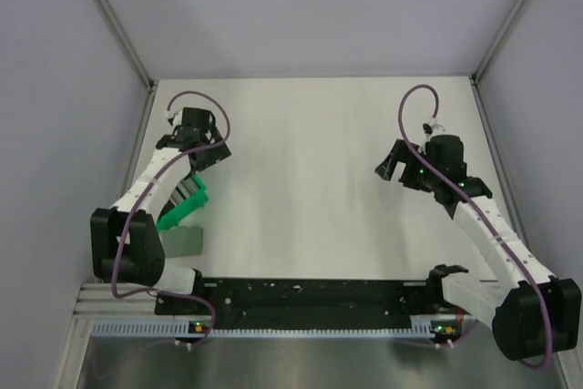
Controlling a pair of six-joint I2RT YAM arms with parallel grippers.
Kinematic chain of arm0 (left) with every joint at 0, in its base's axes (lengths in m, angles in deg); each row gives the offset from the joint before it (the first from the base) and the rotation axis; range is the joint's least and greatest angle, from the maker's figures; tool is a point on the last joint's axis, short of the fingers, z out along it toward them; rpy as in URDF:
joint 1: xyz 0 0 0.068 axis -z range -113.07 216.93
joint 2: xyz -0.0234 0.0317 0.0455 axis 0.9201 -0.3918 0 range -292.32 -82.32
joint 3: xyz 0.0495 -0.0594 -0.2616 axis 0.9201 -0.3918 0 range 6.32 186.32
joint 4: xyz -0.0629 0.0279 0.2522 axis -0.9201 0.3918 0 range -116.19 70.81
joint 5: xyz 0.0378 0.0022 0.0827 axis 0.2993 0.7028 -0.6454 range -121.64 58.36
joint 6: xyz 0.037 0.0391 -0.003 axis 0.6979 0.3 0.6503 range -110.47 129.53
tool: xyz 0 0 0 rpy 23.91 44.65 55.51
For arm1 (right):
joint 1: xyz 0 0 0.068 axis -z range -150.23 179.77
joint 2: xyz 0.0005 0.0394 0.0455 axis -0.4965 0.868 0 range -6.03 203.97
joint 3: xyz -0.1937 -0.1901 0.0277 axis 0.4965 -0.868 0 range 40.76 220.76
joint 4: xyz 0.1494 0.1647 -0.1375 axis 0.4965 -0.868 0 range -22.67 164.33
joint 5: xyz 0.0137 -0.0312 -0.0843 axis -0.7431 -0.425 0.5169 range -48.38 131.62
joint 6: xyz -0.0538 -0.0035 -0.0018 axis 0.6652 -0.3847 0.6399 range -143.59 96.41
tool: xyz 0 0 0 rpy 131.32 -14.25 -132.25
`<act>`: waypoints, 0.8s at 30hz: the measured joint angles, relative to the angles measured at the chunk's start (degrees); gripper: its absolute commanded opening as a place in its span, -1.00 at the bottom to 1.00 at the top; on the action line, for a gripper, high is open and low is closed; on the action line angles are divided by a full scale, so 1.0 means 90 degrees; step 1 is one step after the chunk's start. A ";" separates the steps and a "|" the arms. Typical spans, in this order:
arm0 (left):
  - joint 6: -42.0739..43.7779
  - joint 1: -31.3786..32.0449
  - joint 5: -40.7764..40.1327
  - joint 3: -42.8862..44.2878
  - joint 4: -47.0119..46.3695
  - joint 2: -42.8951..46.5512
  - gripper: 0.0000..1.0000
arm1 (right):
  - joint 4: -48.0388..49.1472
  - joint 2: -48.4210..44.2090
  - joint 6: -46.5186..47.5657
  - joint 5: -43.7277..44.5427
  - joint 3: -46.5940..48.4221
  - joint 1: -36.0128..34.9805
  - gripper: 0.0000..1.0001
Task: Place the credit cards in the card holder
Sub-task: Move the storage box to the center of the board.
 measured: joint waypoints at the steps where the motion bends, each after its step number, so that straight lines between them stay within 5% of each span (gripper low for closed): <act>1: -0.0017 -0.0049 0.0012 -0.0029 0.0010 -0.0044 0.96 | -0.0019 0.0029 0.0002 -0.0012 0.0000 0.0000 0.97; 24: -0.0087 -0.0189 0.0172 -0.0435 -0.0032 -0.0444 0.87 | -0.0289 0.0600 0.0015 -0.0153 0.0000 0.0000 0.97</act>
